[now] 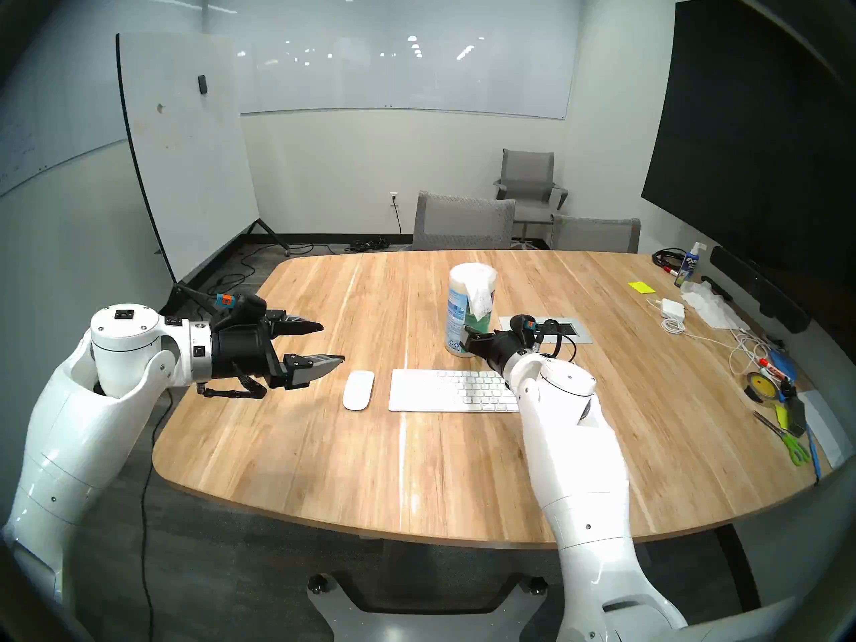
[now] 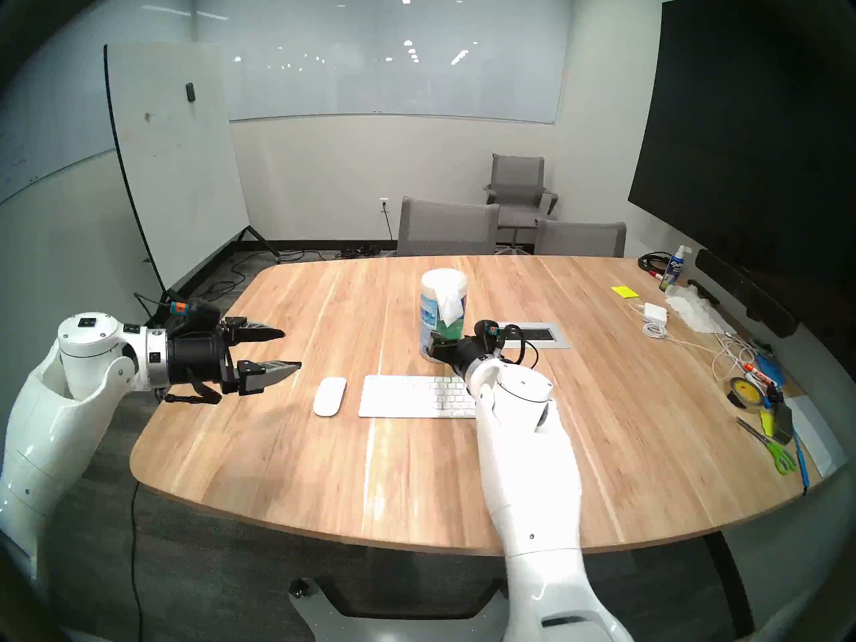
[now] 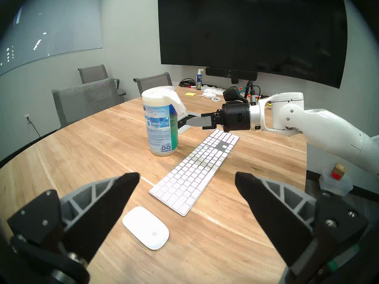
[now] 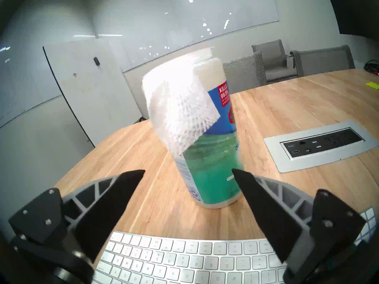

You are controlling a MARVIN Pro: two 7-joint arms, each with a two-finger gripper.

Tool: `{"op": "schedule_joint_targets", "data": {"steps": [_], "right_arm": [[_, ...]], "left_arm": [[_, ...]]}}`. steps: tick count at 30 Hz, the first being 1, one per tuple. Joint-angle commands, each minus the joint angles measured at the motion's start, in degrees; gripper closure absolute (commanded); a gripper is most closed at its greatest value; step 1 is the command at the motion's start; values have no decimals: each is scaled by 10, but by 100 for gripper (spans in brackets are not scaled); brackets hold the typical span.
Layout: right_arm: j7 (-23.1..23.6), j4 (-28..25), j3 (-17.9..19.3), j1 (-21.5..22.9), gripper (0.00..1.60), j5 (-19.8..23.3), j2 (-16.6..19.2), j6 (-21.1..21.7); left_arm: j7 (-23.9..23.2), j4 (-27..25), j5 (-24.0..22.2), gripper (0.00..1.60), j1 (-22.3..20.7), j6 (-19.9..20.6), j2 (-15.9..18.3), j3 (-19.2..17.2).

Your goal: Wipe the keyboards and mice with a disinfecting wipe, then set the wipe down

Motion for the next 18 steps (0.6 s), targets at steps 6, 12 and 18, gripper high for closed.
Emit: {"op": "schedule_joint_targets", "data": {"steps": [6,12,18], "right_arm": [[0,-16,-3,11,16,13,-4,-9],[-2,-13,-1,13,58,14,-5,-12],[-3,-8,1,13,69,15,-5,-14]], "left_arm": [[-1,-4,-2,0,-1,-1,1,-5],[-1,-4,-2,0,-1,-1,1,-5],[-1,-4,-2,0,-1,-1,1,-5]]}}
